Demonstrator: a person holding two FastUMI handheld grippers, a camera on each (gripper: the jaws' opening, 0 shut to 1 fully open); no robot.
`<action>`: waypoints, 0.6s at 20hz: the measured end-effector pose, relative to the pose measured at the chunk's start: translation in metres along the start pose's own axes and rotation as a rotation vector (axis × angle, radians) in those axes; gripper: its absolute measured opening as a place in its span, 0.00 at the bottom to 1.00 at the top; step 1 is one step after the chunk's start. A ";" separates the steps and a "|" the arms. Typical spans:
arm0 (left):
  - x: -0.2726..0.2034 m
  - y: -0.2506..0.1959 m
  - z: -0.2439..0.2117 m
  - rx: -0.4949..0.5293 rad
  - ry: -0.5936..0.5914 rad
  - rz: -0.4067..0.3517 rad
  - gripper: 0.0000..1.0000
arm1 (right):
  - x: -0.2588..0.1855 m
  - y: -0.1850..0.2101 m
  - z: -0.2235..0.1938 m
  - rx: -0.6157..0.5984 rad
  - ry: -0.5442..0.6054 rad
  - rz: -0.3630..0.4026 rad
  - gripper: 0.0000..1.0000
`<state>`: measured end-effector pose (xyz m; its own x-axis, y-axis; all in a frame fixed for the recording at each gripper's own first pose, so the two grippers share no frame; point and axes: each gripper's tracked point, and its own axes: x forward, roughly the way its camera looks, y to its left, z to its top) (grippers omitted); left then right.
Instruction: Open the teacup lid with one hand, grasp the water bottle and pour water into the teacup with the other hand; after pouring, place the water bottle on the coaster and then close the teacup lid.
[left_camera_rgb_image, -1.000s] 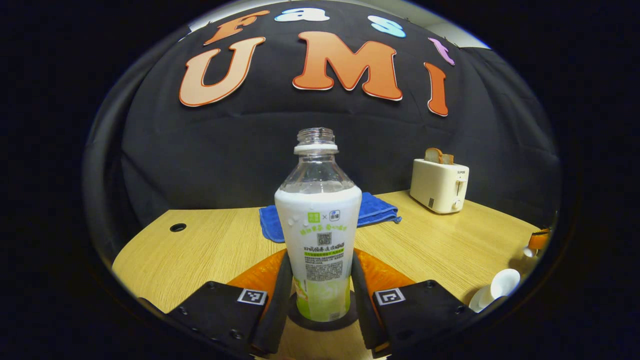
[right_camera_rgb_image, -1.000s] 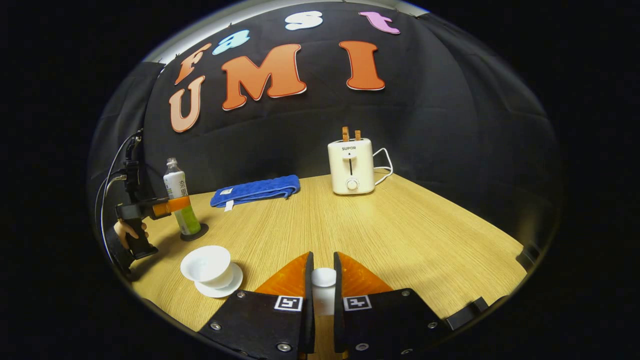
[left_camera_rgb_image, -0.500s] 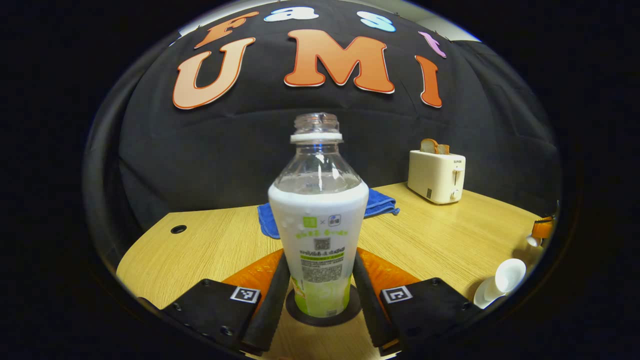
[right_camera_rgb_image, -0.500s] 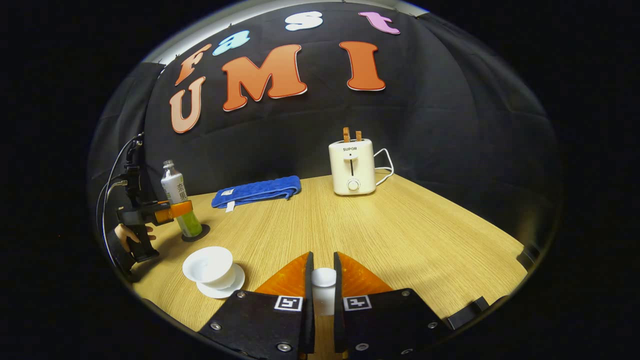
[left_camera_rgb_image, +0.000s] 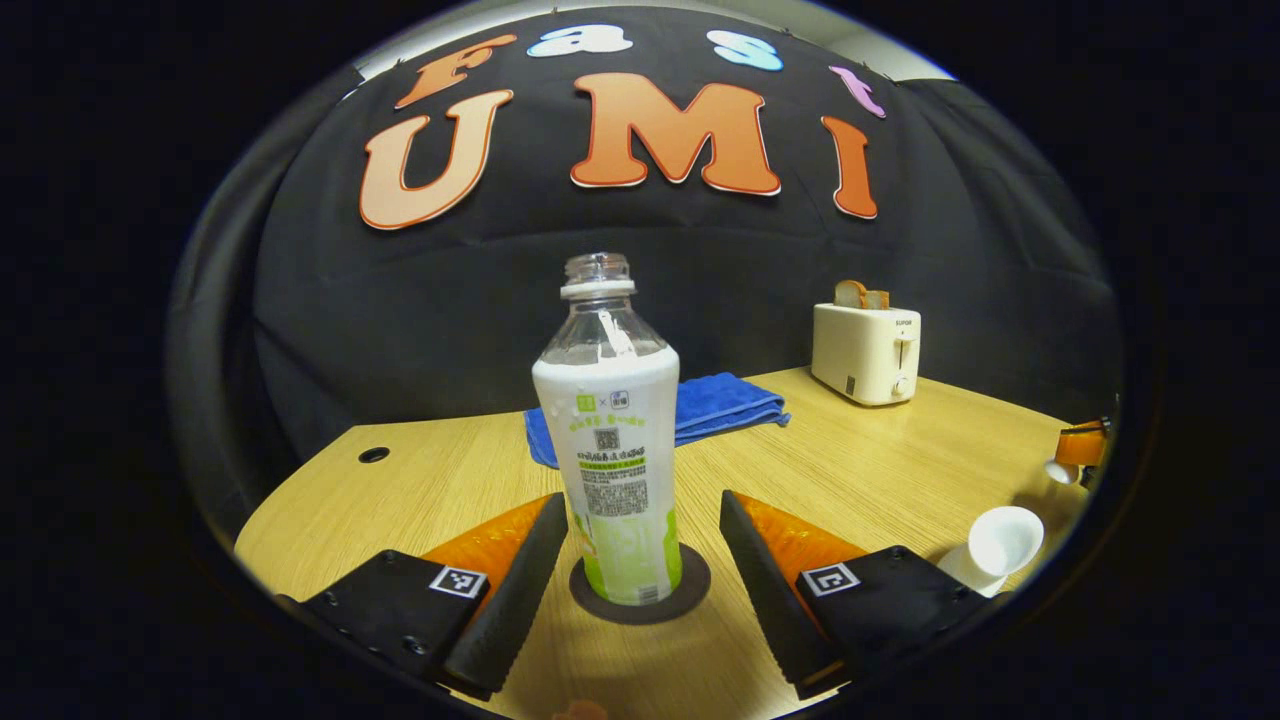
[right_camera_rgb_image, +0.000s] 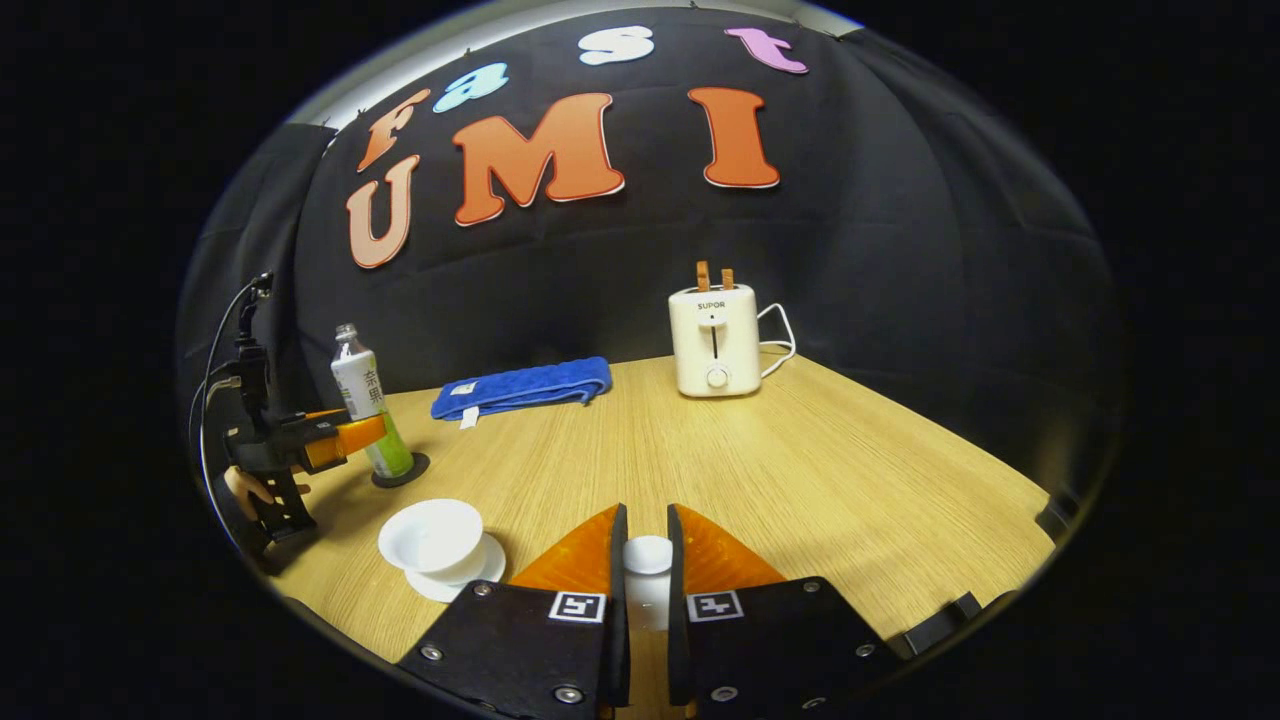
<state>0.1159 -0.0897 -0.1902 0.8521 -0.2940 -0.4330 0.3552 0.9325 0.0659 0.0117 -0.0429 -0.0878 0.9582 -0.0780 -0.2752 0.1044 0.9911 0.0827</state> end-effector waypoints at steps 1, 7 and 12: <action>-0.009 -0.002 0.001 -0.002 -0.014 -0.002 0.98 | 0.000 0.005 0.003 -0.004 -0.010 0.009 0.15; -0.065 -0.008 0.002 -0.012 -0.047 0.013 0.96 | -0.002 0.045 0.018 -0.025 -0.045 0.083 0.15; -0.096 0.001 -0.004 -0.061 -0.041 0.043 0.98 | 0.003 0.088 0.026 -0.056 -0.057 0.151 0.15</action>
<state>0.0333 -0.0594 -0.1524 0.8817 -0.2607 -0.3933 0.2949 0.9551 0.0281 0.0307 0.0410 -0.0561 0.9757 0.0680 -0.2083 -0.0556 0.9963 0.0652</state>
